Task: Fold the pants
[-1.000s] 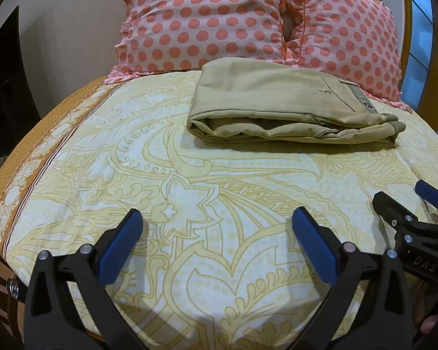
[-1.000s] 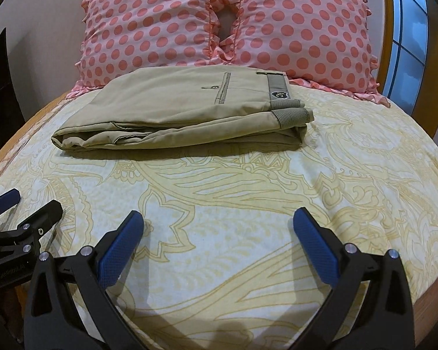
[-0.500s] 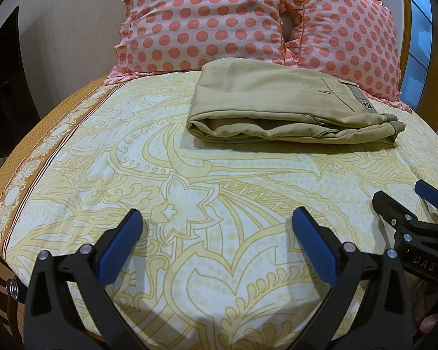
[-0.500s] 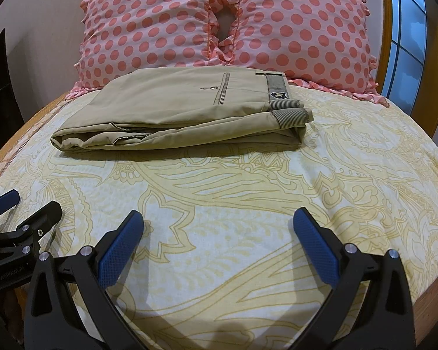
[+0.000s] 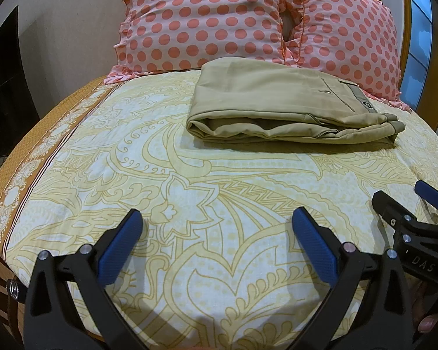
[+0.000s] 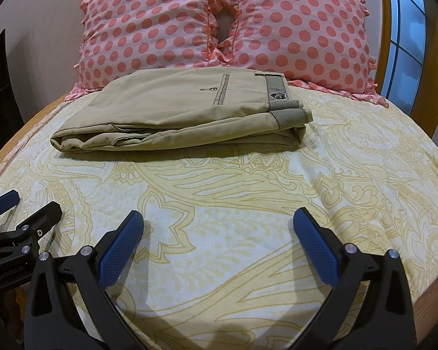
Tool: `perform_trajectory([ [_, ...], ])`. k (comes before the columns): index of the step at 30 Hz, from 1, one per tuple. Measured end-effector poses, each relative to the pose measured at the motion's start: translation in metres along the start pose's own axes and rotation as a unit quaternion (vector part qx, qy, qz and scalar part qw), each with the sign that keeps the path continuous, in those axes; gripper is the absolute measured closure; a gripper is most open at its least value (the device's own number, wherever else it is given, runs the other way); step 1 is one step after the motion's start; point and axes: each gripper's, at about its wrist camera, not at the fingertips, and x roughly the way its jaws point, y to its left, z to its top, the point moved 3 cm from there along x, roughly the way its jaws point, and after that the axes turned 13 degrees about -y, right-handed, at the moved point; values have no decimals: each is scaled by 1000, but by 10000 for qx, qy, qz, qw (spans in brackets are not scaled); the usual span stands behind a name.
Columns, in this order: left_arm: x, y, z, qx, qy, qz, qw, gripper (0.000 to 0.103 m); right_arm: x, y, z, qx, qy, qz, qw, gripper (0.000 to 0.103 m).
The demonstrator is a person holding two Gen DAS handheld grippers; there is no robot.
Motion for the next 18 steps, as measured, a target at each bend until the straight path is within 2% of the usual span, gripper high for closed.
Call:
perform_trajectory([
  [18,0,-2,2,11,-33,-21,10000,2,0,-1,2,3,-20,-3,10000,1],
])
